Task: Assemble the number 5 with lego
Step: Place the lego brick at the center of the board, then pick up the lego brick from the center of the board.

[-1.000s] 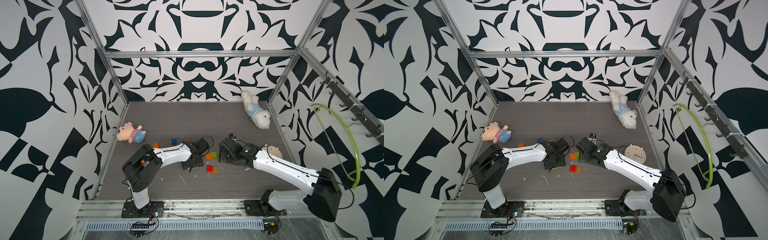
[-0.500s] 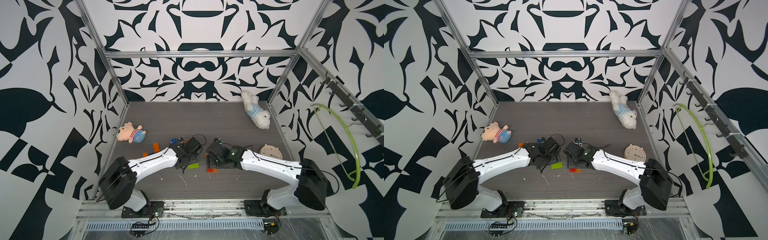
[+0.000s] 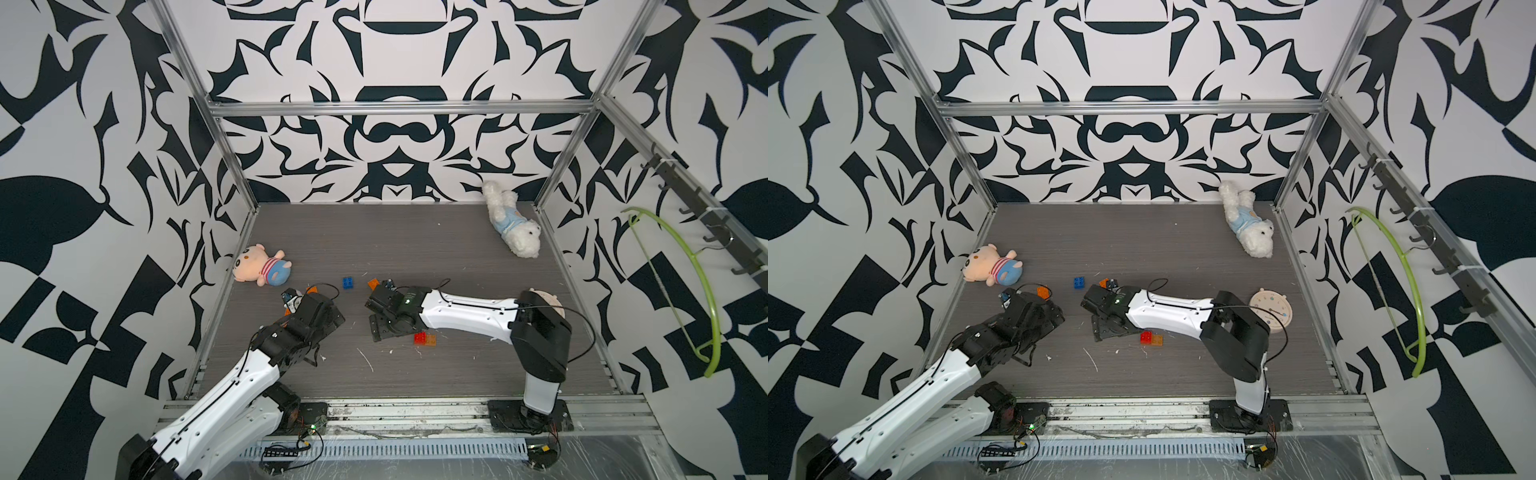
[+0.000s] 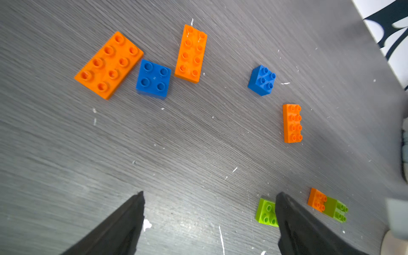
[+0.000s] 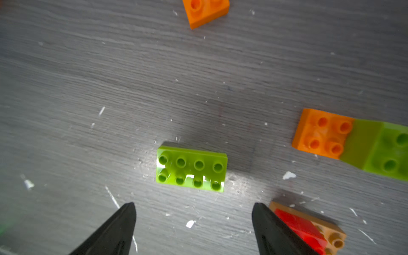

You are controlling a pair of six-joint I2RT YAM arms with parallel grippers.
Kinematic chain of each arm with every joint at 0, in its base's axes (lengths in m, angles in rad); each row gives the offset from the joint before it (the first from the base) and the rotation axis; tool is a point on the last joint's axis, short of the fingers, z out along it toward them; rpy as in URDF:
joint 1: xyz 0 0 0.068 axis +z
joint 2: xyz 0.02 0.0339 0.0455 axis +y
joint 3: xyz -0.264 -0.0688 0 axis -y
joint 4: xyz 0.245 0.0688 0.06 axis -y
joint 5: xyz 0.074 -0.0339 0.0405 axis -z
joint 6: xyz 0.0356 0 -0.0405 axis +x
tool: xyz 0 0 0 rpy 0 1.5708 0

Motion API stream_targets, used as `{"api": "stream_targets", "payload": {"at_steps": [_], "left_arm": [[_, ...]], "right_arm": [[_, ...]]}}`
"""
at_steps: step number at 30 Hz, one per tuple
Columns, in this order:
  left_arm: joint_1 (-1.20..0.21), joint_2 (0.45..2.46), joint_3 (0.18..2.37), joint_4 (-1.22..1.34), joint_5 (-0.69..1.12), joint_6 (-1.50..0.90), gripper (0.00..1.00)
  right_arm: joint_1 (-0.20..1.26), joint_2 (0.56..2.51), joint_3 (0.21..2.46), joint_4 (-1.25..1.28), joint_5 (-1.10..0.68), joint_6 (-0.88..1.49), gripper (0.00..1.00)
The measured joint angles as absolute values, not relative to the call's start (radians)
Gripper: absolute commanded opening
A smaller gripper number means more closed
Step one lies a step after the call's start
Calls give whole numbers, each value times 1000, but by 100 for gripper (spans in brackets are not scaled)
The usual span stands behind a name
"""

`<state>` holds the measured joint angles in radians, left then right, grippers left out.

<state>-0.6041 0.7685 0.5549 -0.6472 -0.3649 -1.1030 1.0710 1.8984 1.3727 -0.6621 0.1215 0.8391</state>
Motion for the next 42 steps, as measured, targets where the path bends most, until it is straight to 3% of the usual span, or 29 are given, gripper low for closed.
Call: {"api": "stream_targets", "payload": {"at_steps": [10, 36, 42], "left_arm": [[-599, 741, 532, -644, -371, -1076, 99], [-596, 836, 532, -596, -332, -1055, 99], [-596, 867, 532, -583, -315, -1055, 99]], "right_arm": [[1076, 2051, 1532, -771, 142, 857, 86], [1076, 2081, 1536, -788, 125, 908, 68], [1075, 2081, 1536, -787, 120, 915, 73]]}}
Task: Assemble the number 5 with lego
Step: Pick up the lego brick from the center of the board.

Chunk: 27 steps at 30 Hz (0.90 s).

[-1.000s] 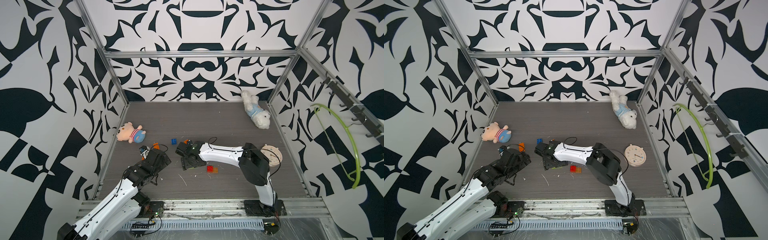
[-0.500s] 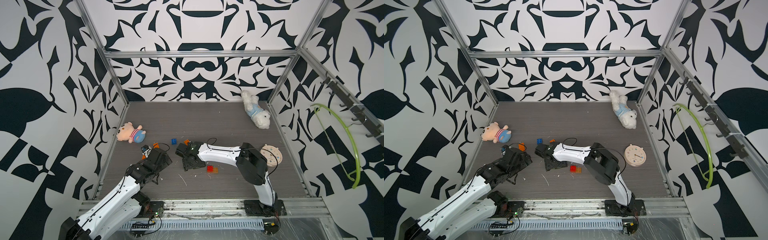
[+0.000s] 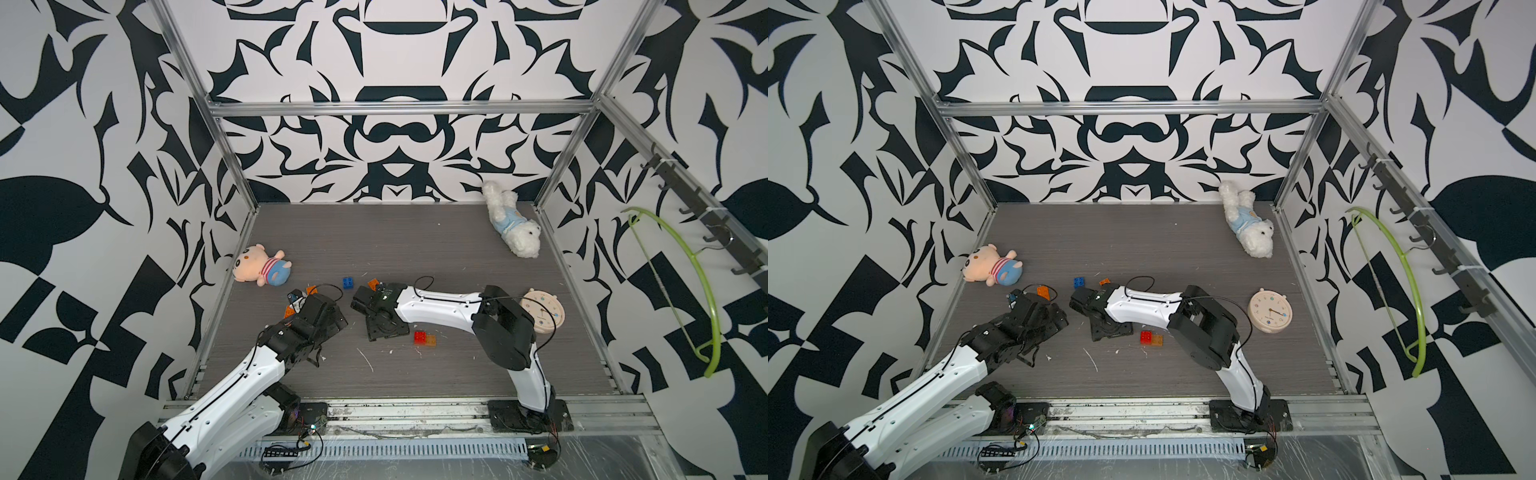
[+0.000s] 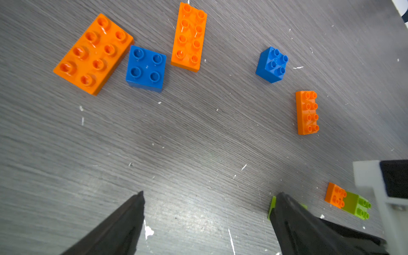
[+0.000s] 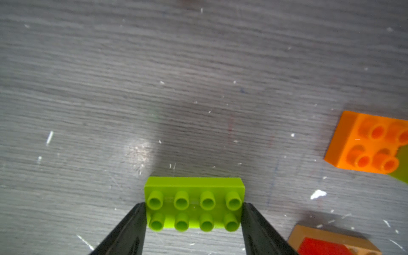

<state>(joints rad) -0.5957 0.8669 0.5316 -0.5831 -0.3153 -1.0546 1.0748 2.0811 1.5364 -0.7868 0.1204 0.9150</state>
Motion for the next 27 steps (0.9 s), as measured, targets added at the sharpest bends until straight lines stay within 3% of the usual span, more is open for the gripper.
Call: {"api": "stream_targets", "payload": {"at_steps": [15, 27], "left_arm": [[-596, 912, 535, -568, -292, -1053, 99], [-596, 931, 540, -563, -290, -1052, 99]], "right_arm": [[1068, 2083, 1533, -778, 115, 911, 81], [1062, 2076, 1497, -741, 98, 914, 66]]}}
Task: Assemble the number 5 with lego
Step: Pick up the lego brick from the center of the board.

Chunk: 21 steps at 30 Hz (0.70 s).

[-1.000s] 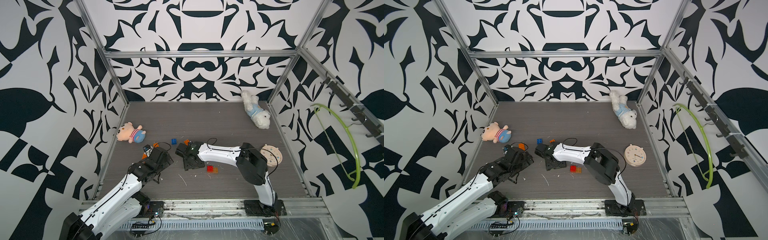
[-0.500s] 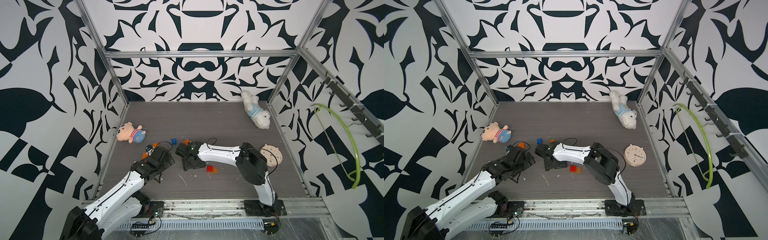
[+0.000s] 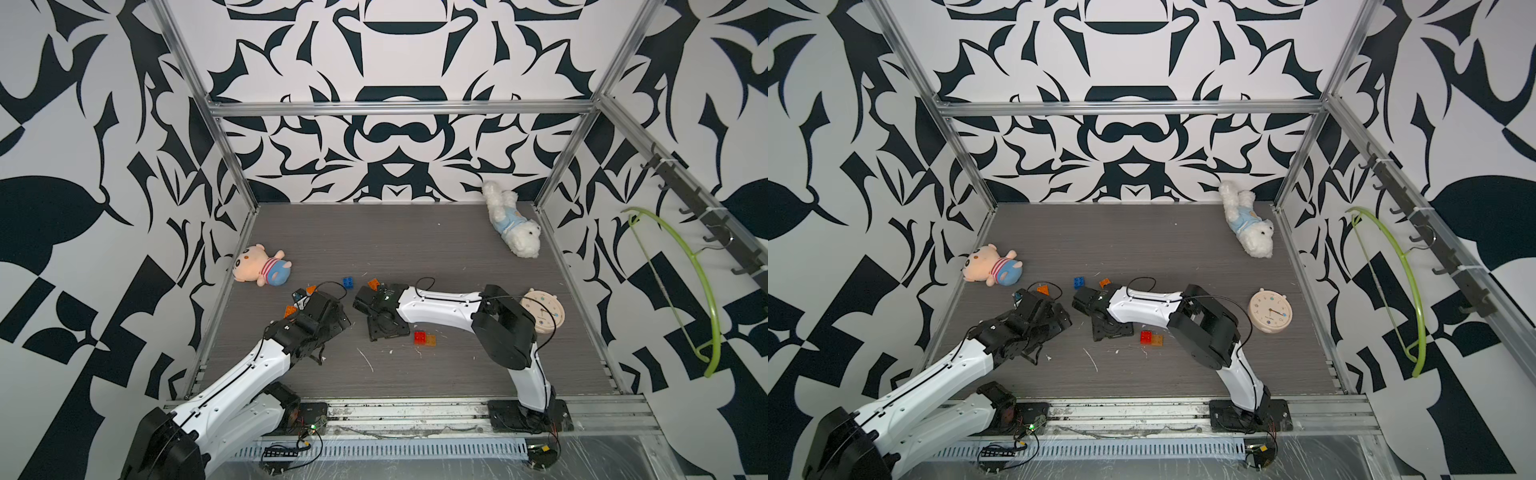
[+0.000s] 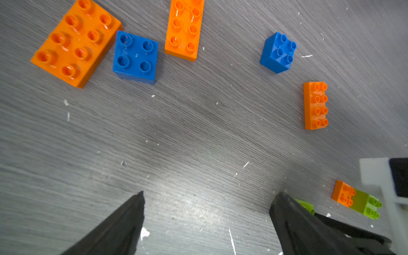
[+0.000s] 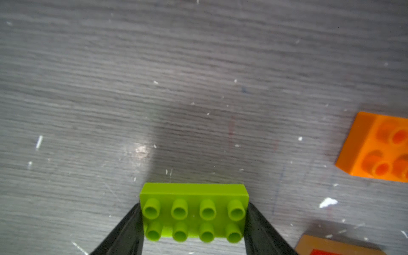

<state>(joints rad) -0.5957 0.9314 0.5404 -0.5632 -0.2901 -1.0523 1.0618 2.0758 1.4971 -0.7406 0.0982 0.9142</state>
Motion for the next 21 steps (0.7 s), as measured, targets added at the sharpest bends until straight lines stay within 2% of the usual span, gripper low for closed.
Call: {"api": "stream_targets", "payload": {"at_steps": [13, 21], "left_arm": [[-596, 955, 559, -555, -271, -1045, 99], [-596, 992, 563, -490, -187, -1013, 99]], "right_arm": [[1060, 2039, 1478, -744, 104, 910, 64], [1047, 1812, 1385, -773, 164, 922, 64]]}}
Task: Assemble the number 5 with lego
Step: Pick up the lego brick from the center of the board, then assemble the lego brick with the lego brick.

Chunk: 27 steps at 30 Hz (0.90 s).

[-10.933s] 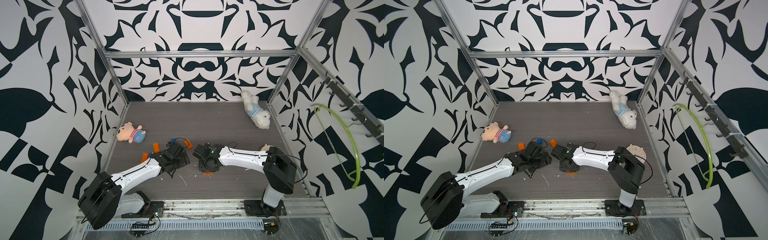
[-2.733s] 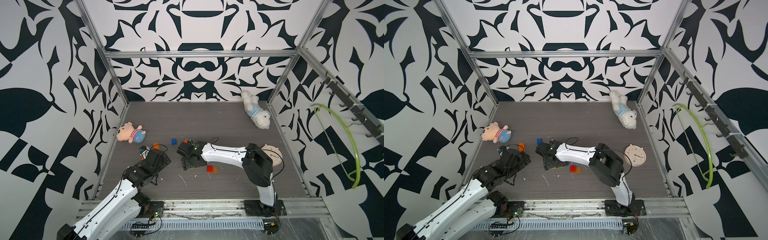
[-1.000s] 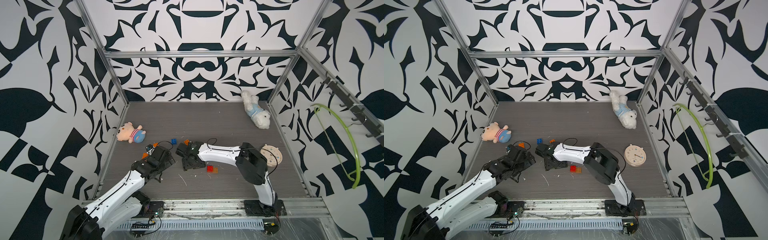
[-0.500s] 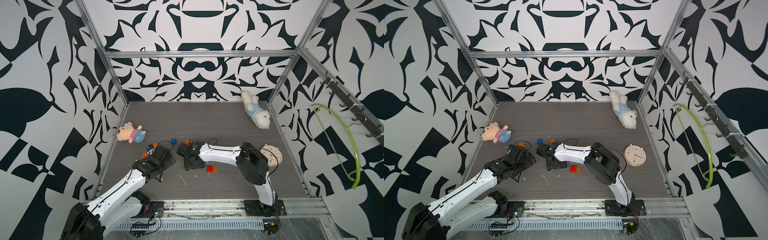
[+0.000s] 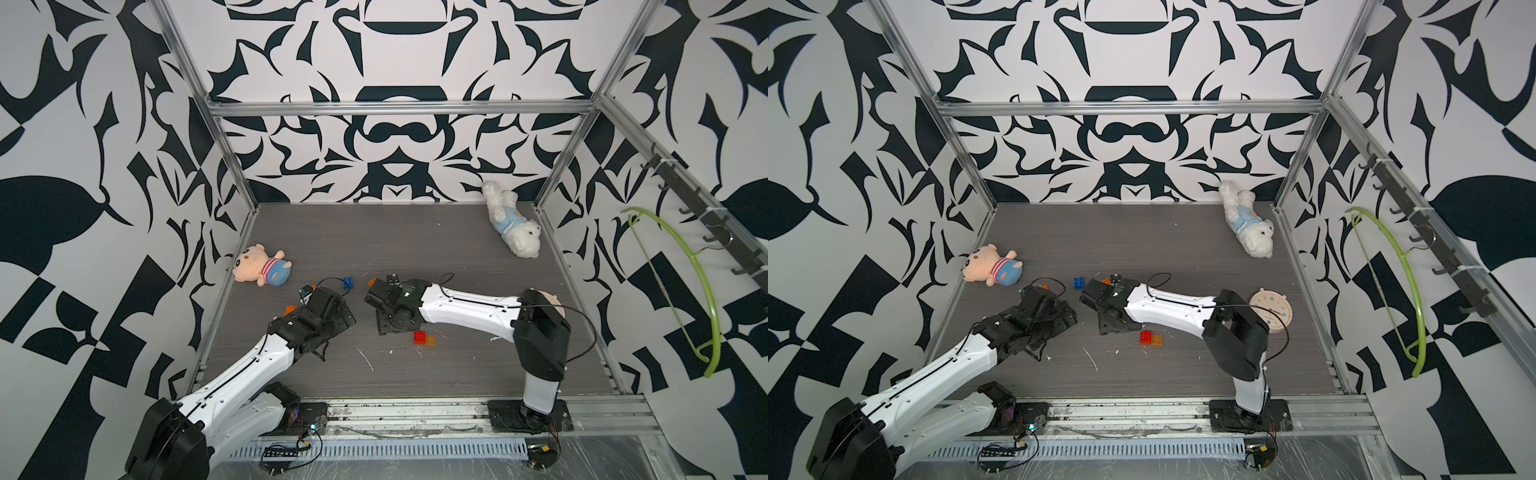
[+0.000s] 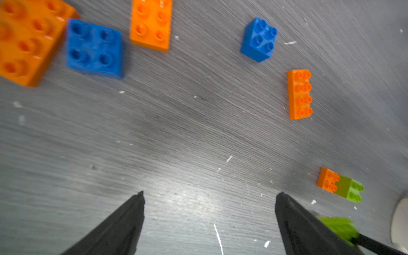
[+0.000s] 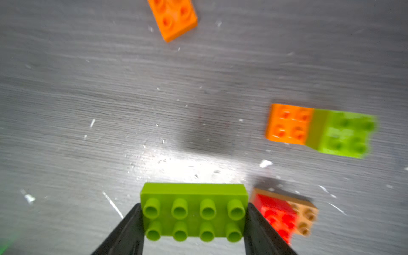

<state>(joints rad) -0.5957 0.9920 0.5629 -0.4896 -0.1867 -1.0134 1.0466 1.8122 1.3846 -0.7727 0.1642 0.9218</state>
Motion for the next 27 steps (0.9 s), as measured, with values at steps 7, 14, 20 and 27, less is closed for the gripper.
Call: {"api": "stream_targets", "payload": {"at_steps": [7, 14, 20, 27], "left_arm": [[-649, 1126, 634, -384, -89, -991, 99], [-809, 1349, 747, -301, -80, -1018, 99], [-886, 1459, 790, -268, -81, -1059, 99], [-895, 1473, 799, -251, -101, -1104, 99]], "right_arm": [[999, 1623, 1205, -800, 198, 979, 64], [962, 1570, 1094, -821, 198, 1018, 63], [962, 1570, 1082, -809, 192, 1027, 61], [962, 1576, 1065, -780, 155, 1031, 60]]}}
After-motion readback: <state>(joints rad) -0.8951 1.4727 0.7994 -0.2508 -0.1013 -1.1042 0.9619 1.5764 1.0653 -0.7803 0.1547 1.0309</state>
